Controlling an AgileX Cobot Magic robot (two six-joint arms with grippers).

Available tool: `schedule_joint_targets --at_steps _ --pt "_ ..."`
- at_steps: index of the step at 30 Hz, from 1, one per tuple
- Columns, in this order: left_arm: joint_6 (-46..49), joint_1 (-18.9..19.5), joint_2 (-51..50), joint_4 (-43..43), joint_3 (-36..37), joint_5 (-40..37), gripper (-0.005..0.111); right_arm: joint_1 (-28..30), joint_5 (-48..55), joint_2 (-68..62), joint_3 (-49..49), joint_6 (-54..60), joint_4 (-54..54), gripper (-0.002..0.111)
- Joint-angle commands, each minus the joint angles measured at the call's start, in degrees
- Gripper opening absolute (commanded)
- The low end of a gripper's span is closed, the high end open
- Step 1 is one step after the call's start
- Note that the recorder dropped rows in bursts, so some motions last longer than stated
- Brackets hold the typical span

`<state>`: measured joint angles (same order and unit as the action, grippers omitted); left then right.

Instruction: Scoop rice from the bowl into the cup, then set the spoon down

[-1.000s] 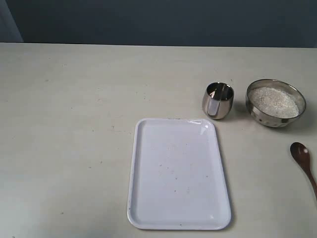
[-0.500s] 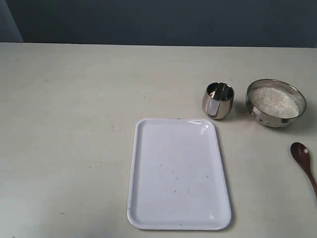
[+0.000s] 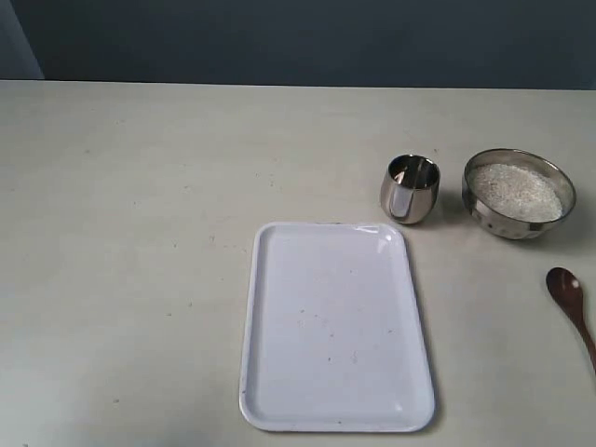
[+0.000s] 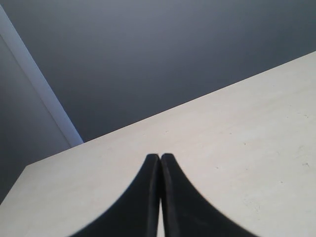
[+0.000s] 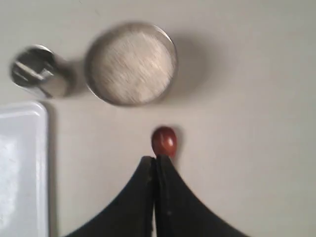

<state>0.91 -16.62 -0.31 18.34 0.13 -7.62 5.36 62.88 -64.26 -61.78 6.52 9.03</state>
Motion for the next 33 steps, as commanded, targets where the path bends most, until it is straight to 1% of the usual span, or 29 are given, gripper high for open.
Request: schedule_joint_targets --at_steps 1,4,5,11,17,18,20,22,24,29,31,33 --pt "-0.5 0.0 0.3 -0.2 -0.1 0.6 0.000 0.2 7.1 -12.2 -2.7 -4.3 -5.9 -0.001" --pt "-0.5 0.0 0.3 -0.2 -0.1 0.6 0.000 -1.9 7.1 -17.1 -0.2 -4.2 -5.5 -0.001" --pt "-0.5 0.0 0.3 -0.2 -0.1 0.6 0.000 -3.5 7.1 -18.2 1.0 -4.2 -5.5 -0.001" --pt "-0.5 0.0 0.3 -0.2 -0.1 0.6 0.000 -9.8 7.1 -20.9 6.1 -4.2 -5.5 -0.001" --pt "-0.5 0.0 0.3 -0.2 -0.1 0.6 0.000 -11.8 7.1 -21.3 11.2 -4.2 -5.5 0.000" --pt "-0.5 0.0 0.3 -0.2 -0.1 0.6 0.000 -11.8 7.1 -21.3 12.1 -4.2 -5.5 0.003" --pt "-0.5 0.0 0.3 -0.2 -0.1 0.6 0.000 -11.8 7.1 -21.3 14.1 -4.2 -5.5 0.013" --pt "-0.5 0.0 0.3 -0.2 -0.1 0.6 0.000 -11.8 6.9 -21.3 16.1 -4.2 -5.5 0.027" --pt "-0.5 0.0 0.3 -0.2 -0.1 0.6 0.000 -11.8 3.1 -21.3 18.4 -4.9 -5.5 0.040" --pt "-0.5 0.0 0.3 -0.2 -0.1 0.6 0.000 -11.8 -6.0 -21.3 21.4 -6.5 -6.3 0.041" --pt "-0.5 0.0 0.3 -0.2 -0.1 0.6 0.000 -11.8 -7.1 -21.3 21.8 -6.9 -7.4 0.041" --pt "-0.5 0.0 0.3 -0.2 -0.1 0.6 0.000 -11.8 -7.1 -22.3 21.8 -10.0 -10.7 0.041"
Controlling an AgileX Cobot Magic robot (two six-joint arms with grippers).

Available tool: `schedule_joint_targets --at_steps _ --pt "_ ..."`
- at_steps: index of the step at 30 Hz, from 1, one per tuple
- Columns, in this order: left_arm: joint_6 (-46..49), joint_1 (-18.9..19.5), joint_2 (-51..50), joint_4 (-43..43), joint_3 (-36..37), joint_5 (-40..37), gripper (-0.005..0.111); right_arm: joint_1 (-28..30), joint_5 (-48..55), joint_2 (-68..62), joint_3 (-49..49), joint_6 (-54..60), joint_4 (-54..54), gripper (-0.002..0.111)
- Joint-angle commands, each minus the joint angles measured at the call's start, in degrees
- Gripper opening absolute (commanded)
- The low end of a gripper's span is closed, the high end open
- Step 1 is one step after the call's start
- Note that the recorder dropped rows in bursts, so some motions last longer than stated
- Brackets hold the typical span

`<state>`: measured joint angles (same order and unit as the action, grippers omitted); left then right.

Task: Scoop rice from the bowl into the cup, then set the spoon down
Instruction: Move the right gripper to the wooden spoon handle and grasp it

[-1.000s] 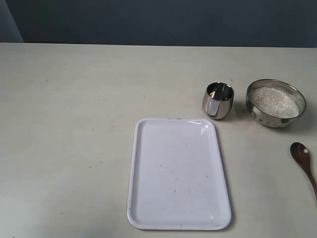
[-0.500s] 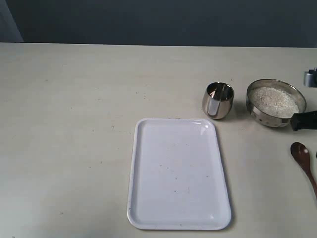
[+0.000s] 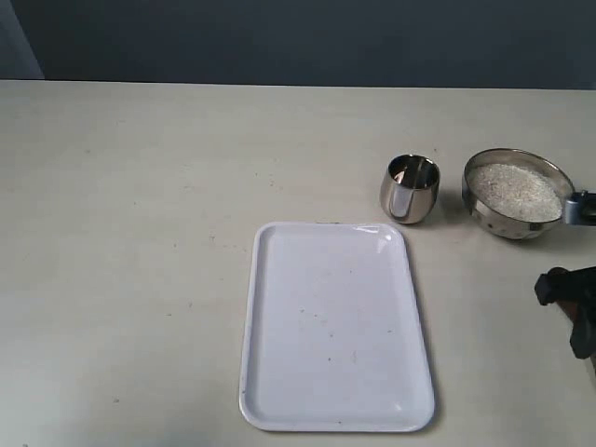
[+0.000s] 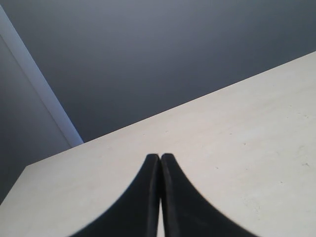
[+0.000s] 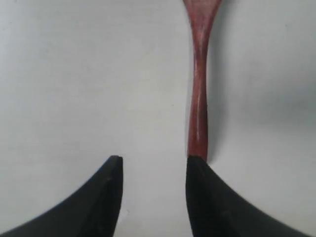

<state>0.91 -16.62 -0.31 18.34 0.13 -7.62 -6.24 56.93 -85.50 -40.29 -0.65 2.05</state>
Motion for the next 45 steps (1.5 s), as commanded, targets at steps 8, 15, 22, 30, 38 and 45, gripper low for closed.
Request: schedule_joint_targets --at_steps 8,15,22,30,38,45 --pt "-0.5 0.0 0.3 -0.2 -0.1 0.6 0.000 -0.2 -5.1 -11.3 0.3 -3.3 -4.5 0.041" --pt "-0.5 0.0 0.3 -0.2 -0.1 0.6 0.000 -0.2 -5.2 -12.1 0.3 -6.9 -9.3 0.041" --pt "-0.5 0.0 0.3 -0.2 -0.1 0.6 0.000 -0.2 -7.8 -12.1 0.3 -6.9 -9.3 0.041" --pt "-0.5 0.0 0.3 -0.2 -0.1 0.6 0.000 -0.1 -8.1 -12.1 0.3 -6.9 -9.3 0.041" --pt "-0.5 0.0 0.3 -0.2 -0.1 0.6 0.000 -0.1 -8.2 -15.9 0.3 -6.9 -9.3 0.041" --pt "-0.5 0.0 0.3 -0.2 -0.1 0.6 0.000 -0.1 -8.5 -16.0 0.3 -6.9 -9.3 0.040"
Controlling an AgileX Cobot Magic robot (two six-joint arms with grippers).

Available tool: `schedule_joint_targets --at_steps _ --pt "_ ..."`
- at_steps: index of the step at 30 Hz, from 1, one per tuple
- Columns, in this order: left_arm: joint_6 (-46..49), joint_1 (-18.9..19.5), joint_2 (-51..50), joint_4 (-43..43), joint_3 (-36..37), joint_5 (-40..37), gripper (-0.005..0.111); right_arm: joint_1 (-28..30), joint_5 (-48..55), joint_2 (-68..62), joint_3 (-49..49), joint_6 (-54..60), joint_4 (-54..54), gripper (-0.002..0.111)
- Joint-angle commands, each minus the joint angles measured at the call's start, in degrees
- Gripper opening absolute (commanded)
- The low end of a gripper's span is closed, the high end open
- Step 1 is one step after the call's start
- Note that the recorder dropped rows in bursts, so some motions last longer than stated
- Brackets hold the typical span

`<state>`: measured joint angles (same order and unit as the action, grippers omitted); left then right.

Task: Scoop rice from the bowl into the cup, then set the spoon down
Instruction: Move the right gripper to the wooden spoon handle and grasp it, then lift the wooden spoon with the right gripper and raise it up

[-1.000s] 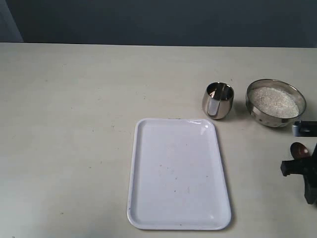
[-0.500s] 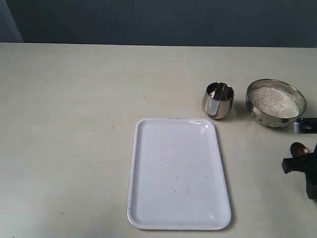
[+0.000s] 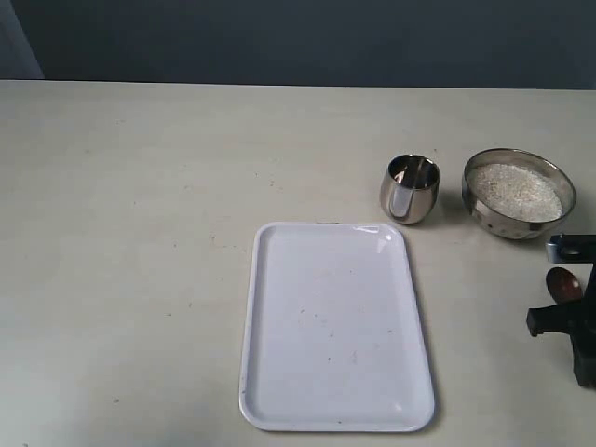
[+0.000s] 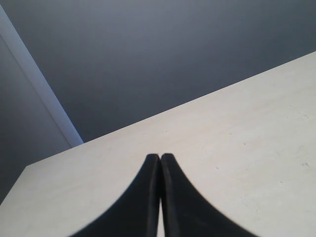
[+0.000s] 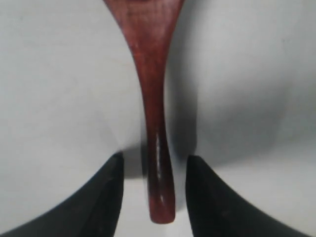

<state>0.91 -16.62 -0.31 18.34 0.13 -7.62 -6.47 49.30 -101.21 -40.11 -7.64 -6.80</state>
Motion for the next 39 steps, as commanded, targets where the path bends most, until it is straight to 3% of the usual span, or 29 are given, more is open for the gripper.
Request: schedule_joint_targets --at_steps 1,7,13,22,29,39 --pt "-0.5 0.0 0.3 -0.2 -0.1 0.6 0.000 0.1 -0.8 -0.3 0.1 0.1 -0.4 0.040" --pt "-0.5 0.0 0.3 -0.2 -0.1 0.6 0.000 0.1 -0.4 -0.3 0.1 0.1 -0.4 0.034" --pt "-0.5 0.0 0.3 -0.2 -0.1 0.6 0.000 0.1 -0.4 -0.3 0.1 0.1 -0.4 0.000" --pt "-0.5 0.0 0.3 -0.2 -0.1 0.6 0.000 0.1 4.5 0.2 -1.5 0.1 -0.4 -0.001" --pt "-0.5 0.0 0.3 -0.2 -0.1 0.6 0.000 0.1 10.3 8.6 -4.3 0.4 -1.4 -0.001" --pt "-0.5 0.0 0.3 -0.2 -0.1 0.6 0.000 0.1 20.7 15.4 -16.3 3.9 -4.8 -0.001"
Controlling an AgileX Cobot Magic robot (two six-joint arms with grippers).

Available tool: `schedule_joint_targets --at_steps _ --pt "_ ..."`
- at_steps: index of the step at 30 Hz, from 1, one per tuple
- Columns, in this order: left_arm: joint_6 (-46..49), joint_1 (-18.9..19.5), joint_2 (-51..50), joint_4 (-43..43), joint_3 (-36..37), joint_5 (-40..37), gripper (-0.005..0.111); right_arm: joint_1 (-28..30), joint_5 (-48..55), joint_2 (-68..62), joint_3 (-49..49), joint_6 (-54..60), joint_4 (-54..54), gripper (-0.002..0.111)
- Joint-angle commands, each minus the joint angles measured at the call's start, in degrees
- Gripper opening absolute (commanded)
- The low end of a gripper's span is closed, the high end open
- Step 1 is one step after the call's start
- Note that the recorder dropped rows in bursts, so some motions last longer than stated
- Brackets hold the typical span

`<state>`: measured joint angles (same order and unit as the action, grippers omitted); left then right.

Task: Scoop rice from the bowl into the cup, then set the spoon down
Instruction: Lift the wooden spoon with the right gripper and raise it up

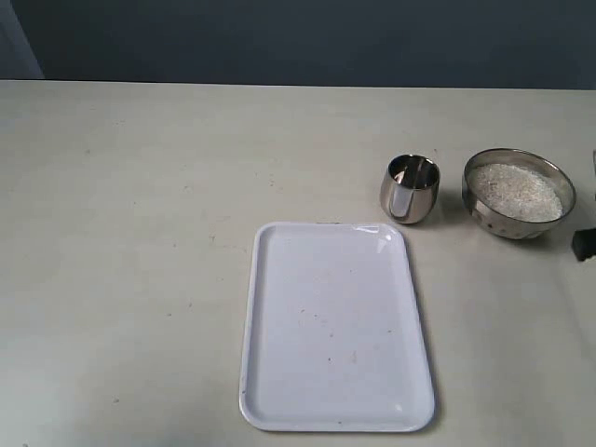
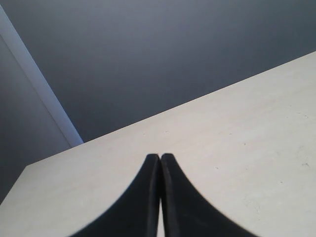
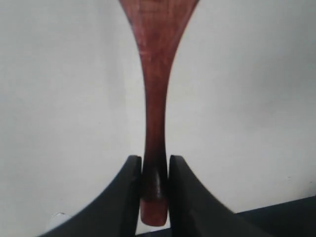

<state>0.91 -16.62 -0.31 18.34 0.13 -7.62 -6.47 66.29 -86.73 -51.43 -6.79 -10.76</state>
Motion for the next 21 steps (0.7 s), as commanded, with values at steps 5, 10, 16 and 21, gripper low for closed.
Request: schedule_joint_targets --at_steps 5,10,16,21 --pt "-0.5 0.0 0.3 -0.2 -0.1 0.6 0.000 0.1 3.7 0.3 -12.0 6.0 -3.0 -0.001" --pt "-0.5 0.0 0.3 -0.2 -0.1 0.6 0.000 0.0 3.7 -1.5 -14.0 6.8 -4.8 -0.001" --pt "-0.5 0.0 0.3 -0.2 -0.1 0.6 0.000 0.0 3.7 -5.8 -14.9 6.8 -11.0 -0.001" --pt "-0.5 0.0 0.3 -0.2 -0.1 0.6 0.000 -0.7 3.7 -8.6 -18.8 6.8 -13.9 -0.001"
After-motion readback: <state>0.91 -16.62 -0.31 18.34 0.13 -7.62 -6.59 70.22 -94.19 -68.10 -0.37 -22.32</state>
